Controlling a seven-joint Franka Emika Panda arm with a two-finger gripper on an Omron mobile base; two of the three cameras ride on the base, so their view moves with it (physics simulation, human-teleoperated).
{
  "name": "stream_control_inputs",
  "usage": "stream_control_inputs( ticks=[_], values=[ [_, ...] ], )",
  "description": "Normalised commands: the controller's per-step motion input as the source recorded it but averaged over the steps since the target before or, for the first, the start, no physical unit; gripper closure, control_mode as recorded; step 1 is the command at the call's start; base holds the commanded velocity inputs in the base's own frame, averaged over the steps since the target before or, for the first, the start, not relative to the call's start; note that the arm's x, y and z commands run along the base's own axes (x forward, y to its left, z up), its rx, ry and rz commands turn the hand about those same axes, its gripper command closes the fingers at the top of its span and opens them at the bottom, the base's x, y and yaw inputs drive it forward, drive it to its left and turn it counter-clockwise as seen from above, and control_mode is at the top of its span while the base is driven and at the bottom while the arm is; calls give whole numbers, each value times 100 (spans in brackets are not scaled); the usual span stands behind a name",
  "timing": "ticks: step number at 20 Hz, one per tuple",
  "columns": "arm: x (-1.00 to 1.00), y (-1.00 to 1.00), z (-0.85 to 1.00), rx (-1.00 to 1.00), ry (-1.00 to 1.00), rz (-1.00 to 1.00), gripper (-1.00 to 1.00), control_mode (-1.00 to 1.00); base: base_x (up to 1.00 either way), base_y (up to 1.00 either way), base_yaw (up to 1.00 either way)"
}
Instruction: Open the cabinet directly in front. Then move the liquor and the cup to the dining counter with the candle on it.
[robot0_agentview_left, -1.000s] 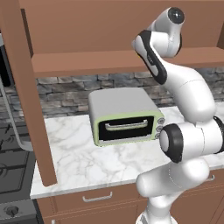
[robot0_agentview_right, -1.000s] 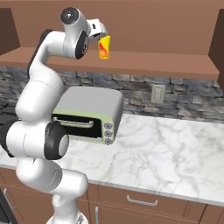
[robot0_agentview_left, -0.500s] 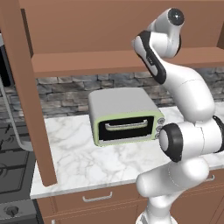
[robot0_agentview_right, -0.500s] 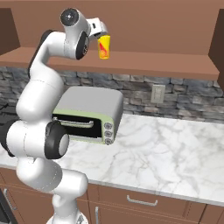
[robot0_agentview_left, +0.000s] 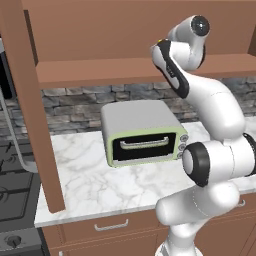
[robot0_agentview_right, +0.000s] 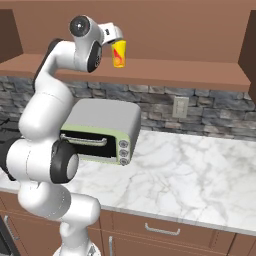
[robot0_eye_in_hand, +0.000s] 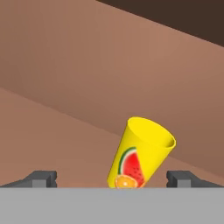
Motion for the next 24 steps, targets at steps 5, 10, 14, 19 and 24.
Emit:
stream_control_inputs(
  ticks=[5, 10, 14, 19, 24],
  values=[
    [17, 0, 0, 0, 0, 0, -100, -100, 0, 0, 0],
    [17, 0, 1, 0, 0, 0, -100, -100, 0, 0, 0],
    [15, 0, 3, 0, 4, 0, -100, -100, 0, 0, 0],
    [13, 0, 6, 0, 8, 0, -100, -100, 0, 0, 0],
    [14, 0, 8, 0, 11, 0, -100, -100, 0, 0, 0]
  ],
)
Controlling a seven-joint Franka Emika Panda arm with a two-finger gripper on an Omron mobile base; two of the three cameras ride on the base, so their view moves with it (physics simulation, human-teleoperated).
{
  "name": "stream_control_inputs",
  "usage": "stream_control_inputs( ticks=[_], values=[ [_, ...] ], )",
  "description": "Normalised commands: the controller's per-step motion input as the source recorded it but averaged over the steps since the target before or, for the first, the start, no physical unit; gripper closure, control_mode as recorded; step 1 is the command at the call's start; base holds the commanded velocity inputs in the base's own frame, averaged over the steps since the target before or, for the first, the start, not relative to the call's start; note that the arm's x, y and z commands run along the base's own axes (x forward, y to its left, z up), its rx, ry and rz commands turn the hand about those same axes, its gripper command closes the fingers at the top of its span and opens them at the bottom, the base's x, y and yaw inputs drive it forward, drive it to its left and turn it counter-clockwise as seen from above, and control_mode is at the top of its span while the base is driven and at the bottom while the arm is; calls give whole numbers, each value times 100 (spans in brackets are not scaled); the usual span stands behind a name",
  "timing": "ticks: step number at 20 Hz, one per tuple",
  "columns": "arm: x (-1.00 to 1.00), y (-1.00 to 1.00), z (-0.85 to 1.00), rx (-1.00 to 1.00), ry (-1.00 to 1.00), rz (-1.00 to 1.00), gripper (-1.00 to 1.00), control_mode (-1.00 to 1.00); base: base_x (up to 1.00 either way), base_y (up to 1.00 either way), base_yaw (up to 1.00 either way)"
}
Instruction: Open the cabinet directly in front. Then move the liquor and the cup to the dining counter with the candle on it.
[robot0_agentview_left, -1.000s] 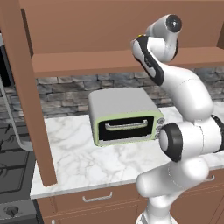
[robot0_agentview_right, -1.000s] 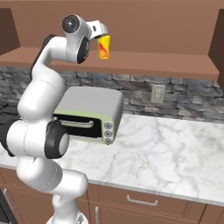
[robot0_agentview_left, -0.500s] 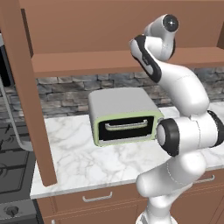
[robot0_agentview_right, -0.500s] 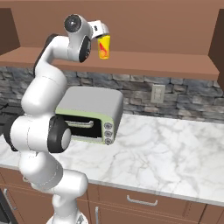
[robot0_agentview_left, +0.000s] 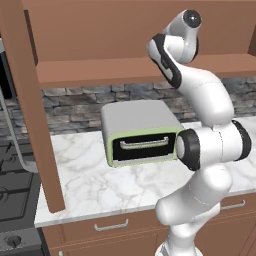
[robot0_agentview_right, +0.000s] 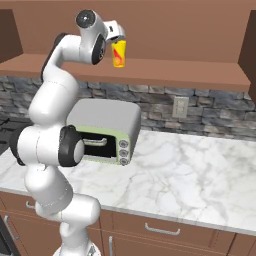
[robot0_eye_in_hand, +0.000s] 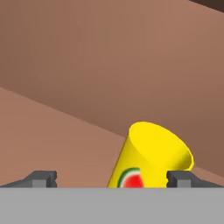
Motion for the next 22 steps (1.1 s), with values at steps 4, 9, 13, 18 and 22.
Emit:
stream_control_inputs(
  ticks=[4, 9, 13, 18, 22],
  values=[
    [15, 0, 1, 0, 2, 0, -100, -100, 0, 0, 0],
    [18, 0, 0, 0, 0, 0, -100, -100, 0, 0, 0],
    [18, 0, -9, 0, -1, 0, -100, -100, 0, 0, 0],
    [14, 0, -10, 0, -4, 0, -100, -100, 0, 0, 0],
    [15, 0, 0, 0, -3, 0, -100, -100, 0, 0, 0]
  ],
)
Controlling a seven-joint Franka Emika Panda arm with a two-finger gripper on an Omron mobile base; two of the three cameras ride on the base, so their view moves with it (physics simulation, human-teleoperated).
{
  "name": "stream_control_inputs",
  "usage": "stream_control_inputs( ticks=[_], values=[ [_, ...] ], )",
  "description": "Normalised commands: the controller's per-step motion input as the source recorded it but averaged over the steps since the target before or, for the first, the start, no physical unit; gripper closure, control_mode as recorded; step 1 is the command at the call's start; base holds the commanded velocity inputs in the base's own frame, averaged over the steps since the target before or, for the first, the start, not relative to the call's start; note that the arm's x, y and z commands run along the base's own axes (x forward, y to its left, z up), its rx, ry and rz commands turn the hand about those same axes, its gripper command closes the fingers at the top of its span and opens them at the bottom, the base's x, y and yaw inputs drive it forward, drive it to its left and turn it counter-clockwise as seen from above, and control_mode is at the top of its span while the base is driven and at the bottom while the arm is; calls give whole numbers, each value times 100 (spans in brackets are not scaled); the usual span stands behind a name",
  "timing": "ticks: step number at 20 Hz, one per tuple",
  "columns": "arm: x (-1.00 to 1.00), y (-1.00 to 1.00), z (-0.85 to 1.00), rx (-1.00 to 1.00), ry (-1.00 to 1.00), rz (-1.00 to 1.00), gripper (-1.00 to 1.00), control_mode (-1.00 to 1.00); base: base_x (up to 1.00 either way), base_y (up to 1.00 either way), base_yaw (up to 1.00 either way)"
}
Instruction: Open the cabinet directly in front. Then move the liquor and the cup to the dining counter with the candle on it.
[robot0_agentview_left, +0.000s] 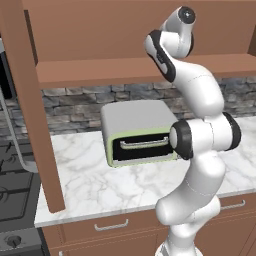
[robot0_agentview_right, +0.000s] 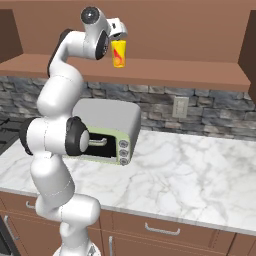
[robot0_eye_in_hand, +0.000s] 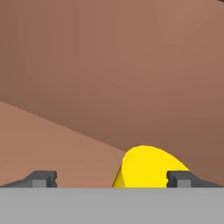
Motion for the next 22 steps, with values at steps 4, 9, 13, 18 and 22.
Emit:
stream_control_inputs(
  ticks=[4, 9, 13, 18, 22],
  values=[
    [14, 0, 0, 0, -2, 0, -100, -100, 0, 0, 0],
    [11, 0, 0, 0, 0, 0, -100, -100, 0, 0, 0],
    [5, 0, 0, 0, 0, 0, -100, -100, 0, 0, 0],
    [8, 0, 0, 0, 0, 0, -100, -100, 0, 0, 0],
    [11, 0, 0, 0, 0, 0, -100, -100, 0, 0, 0]
  ],
)
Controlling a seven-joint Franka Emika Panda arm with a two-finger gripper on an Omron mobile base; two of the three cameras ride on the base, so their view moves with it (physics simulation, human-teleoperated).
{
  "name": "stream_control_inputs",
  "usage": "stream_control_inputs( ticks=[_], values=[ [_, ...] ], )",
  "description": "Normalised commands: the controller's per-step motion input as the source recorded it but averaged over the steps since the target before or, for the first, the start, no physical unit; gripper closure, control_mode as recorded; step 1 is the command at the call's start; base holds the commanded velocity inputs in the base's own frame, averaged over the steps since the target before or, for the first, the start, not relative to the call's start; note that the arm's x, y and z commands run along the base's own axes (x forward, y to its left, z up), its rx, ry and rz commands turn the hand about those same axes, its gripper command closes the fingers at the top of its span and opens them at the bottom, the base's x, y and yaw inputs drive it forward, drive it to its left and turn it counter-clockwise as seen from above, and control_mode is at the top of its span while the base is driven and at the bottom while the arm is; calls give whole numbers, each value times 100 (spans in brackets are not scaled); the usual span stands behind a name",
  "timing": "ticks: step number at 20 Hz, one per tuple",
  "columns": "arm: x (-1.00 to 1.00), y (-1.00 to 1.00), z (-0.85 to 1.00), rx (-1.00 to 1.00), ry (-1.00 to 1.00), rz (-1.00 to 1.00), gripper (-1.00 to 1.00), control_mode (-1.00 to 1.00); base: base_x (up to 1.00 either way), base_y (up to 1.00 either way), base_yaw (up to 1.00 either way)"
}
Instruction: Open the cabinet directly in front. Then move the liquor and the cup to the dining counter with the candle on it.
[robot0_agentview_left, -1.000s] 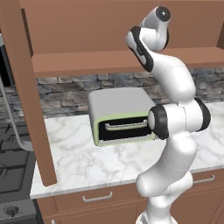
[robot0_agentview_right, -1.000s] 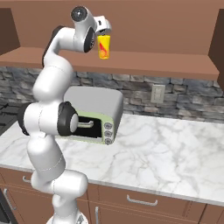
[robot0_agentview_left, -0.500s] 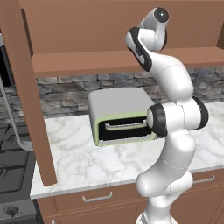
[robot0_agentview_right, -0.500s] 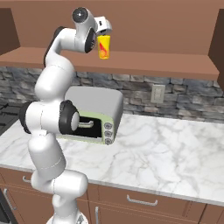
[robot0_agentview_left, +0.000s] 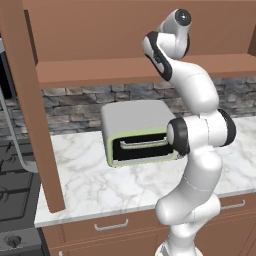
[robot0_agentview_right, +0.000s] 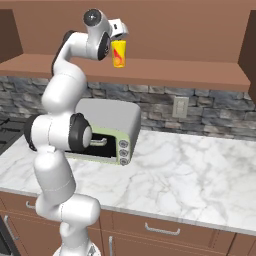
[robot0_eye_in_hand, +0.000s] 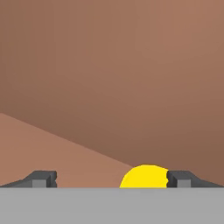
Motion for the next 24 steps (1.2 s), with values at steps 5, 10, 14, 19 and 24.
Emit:
stream_control_inputs(
  ticks=[5, 10, 14, 19, 24],
  values=[
    [10, 0, -2, 0, 0, 0, -100, -100, 0, 0, 0],
    [9, -2, -2, 0, 0, 0, -100, -100, 0, 0, 0],
    [6, -6, 0, 0, 0, 0, -100, -100, 0, 0, 0],
    [4, -7, 0, 0, 0, 0, -100, -100, 0, 0, 0],
    [0, -5, 0, 0, 0, 0, -100, -100, 0, 0, 0]
  ],
)
